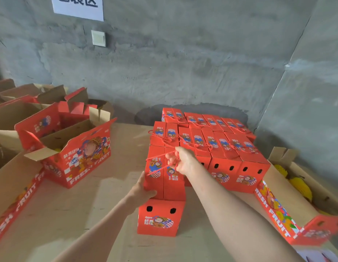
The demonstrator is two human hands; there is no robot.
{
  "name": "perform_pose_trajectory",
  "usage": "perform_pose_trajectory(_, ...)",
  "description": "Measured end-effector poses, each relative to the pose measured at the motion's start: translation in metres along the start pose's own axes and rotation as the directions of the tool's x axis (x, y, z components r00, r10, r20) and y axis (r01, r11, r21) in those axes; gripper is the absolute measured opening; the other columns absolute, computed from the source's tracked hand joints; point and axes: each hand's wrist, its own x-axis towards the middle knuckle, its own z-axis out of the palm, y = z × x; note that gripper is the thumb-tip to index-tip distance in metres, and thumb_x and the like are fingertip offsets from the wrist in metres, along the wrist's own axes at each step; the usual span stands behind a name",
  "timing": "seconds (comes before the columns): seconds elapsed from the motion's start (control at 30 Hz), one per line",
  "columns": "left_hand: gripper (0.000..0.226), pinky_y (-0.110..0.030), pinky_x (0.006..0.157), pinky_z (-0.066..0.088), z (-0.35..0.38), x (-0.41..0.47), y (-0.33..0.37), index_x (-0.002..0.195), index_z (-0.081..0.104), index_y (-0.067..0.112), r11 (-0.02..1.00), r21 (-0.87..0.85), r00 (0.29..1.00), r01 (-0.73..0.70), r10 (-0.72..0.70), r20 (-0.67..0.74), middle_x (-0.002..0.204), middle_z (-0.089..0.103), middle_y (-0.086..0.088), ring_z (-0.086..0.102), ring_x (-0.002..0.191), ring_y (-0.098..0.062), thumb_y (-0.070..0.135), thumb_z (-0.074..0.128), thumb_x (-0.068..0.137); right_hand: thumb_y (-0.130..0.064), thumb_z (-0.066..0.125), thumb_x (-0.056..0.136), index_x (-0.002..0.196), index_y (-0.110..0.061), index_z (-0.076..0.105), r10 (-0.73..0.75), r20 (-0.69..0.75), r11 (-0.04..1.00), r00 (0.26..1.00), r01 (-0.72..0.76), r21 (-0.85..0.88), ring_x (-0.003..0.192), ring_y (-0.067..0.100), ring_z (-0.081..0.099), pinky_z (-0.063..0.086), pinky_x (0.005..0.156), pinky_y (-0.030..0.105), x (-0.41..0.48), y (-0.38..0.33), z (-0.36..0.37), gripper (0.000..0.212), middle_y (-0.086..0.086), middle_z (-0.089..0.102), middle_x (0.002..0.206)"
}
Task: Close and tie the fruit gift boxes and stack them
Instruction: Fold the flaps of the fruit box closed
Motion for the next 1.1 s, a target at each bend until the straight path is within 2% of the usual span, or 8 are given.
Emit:
perform_pose_trajectory(0.1, 0.065, -0.019, 0.063, 0.047, 0.001, 0.001, 0.007, 0.146, 0.028, 0.033, 0.994, 0.099, 0.999, -0.038, 0.038, 0.001, 0.117, 0.055, -0.01, 0.056, 0.081, -0.016, 0.03, 0.061, 0.09, -0.014, 0.047, 0.1, 0.08, -0.006, 0.05, 0.075, 0.181, 0.987, 0.981, -0.048, -0.15, 0.026, 0.007, 0.031, 0.038, 0.053, 0.025, -0.007, -0.005, 0.004, 0.022, 0.0, 0.053, 0.042)
perform_pose_trajectory(0.2, 0.049, -0.034, 0.106, 0.038, 0.003, -0.006, 0.001, 0.148, 0.026, 0.033, 0.991, -0.116, 0.993, -0.063, 0.051, -0.104, 0.148, 0.039, -0.006, 0.047, 0.125, -0.021, 0.043, 0.033, 0.101, -0.003, 0.041, 0.098, 0.075, -0.004, 0.051, 0.015, 0.207, 0.936, 0.978, 0.059, -0.346, 0.041, 0.01, 0.037, 0.035, 0.053, 0.023, -0.014, -0.022, 0.013, 0.025, 0.002, 0.048, 0.051)
perform_pose_trajectory(0.3, 0.052, -0.043, 0.113, 0.029, 0.016, -0.014, -0.013, 0.15, 0.025, 0.021, 0.925, -0.38, 0.976, 0.004, -0.086, -0.198, 0.151, 0.035, -0.005, 0.038, 0.135, -0.024, 0.041, 0.03, 0.102, -0.005, 0.041, 0.098, 0.067, -0.008, 0.048, 0.011, 0.236, 0.905, 0.972, 0.09, -0.416, 0.048, 0.011, 0.038, 0.035, 0.052, 0.022, -0.017, -0.043, 0.021, 0.032, 0.0, 0.044, 0.051)
perform_pose_trajectory(0.43, 0.037, -0.047, 0.1, 0.046, 0.046, -0.037, -0.001, 0.118, 0.063, 0.017, 0.763, -0.646, 0.958, -0.029, -0.162, -0.235, 0.116, 0.068, -0.007, 0.064, 0.106, -0.026, 0.042, 0.043, 0.098, -0.006, 0.04, 0.097, 0.064, -0.01, 0.045, -0.054, 0.305, 0.86, 0.951, 0.199, -0.469, 0.032, 0.011, 0.039, 0.036, 0.054, 0.026, -0.025, -0.064, 0.036, 0.034, -0.002, 0.04, 0.038)
perform_pose_trajectory(0.6, 0.018, -0.047, 0.087, 0.054, 0.075, -0.066, 0.066, 0.107, 0.065, 0.024, 0.755, -0.623, 0.924, -0.205, -0.06, -0.377, 0.094, 0.074, 0.0, 0.07, 0.089, -0.023, 0.027, 0.061, 0.091, -0.006, 0.035, 0.097, 0.065, -0.011, 0.043, -0.161, 0.293, 0.905, 0.942, 0.259, -0.337, 0.022, 0.006, 0.026, 0.039, 0.054, 0.025, -0.038, -0.109, 0.014, 0.033, -0.005, 0.031, 0.028)
perform_pose_trajectory(0.73, 0.027, -0.054, 0.081, 0.055, 0.098, -0.091, 0.13, 0.104, 0.06, 0.028, 0.744, -0.616, 0.926, -0.258, 0.008, -0.378, 0.094, 0.073, -0.006, 0.07, 0.085, -0.03, 0.015, 0.069, 0.082, -0.002, 0.04, 0.093, 0.062, -0.009, 0.046, -0.293, 0.25, 0.918, 0.923, 0.345, -0.197, 0.021, 0.006, 0.017, 0.037, 0.05, 0.024, -0.056, -0.162, -0.03, 0.032, -0.007, 0.027, 0.028)
perform_pose_trajectory(0.93, 0.012, -0.039, 0.066, 0.057, 0.129, -0.09, 0.232, 0.088, 0.069, 0.016, 0.657, -0.672, 0.903, -0.342, 0.031, -0.428, 0.076, 0.073, -0.008, 0.068, 0.068, -0.028, 0.008, 0.064, 0.08, 0.0, 0.051, 0.083, 0.059, -0.008, 0.049, -0.561, 0.281, 0.795, 0.779, 0.601, -0.078, 0.026, 0.008, 0.015, 0.029, 0.045, 0.022, -0.082, -0.247, -0.072, 0.025, -0.004, 0.03, 0.037)
perform_pose_trajectory(1.1, 0.011, -0.034, 0.072, 0.049, 0.178, -0.036, 0.293, 0.082, 0.068, 0.016, 0.599, -0.726, 0.907, -0.337, 0.0, -0.42, 0.072, 0.066, -0.003, 0.059, 0.066, -0.021, 0.007, 0.061, 0.08, -0.007, 0.056, 0.084, 0.059, -0.007, 0.054, -0.645, 0.303, 0.706, 0.701, 0.699, -0.113, 0.026, 0.008, 0.02, 0.029, 0.044, 0.022, -0.058, -0.289, -0.105, 0.025, -0.006, 0.032, 0.033)
